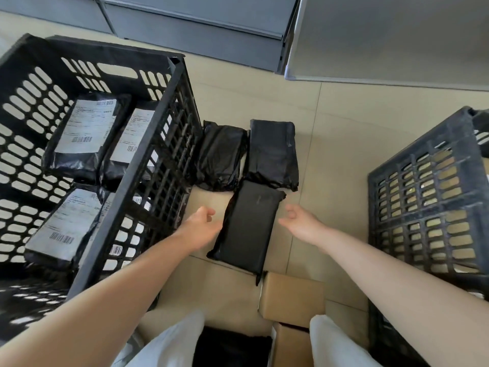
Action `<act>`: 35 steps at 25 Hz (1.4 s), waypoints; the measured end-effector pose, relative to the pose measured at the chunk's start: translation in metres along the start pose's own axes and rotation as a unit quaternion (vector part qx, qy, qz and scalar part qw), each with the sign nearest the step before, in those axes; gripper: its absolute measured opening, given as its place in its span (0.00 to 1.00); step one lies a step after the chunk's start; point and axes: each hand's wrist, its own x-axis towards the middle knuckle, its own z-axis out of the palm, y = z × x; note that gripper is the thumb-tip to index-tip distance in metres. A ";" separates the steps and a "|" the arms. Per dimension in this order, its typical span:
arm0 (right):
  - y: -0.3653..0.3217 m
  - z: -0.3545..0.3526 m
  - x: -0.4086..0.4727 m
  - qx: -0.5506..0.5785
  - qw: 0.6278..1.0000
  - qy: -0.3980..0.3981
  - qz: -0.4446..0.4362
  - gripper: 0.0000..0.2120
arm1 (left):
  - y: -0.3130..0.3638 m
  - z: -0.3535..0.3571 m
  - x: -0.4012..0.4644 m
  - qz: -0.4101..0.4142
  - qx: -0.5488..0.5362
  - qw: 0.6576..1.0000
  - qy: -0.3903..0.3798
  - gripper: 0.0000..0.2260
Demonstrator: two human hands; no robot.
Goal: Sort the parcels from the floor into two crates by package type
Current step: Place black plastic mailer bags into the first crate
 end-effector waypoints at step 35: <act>-0.012 0.045 -0.004 0.267 0.958 0.029 0.105 0.50 | 0.001 0.070 -0.031 0.230 -0.062 0.969 0.063 0.12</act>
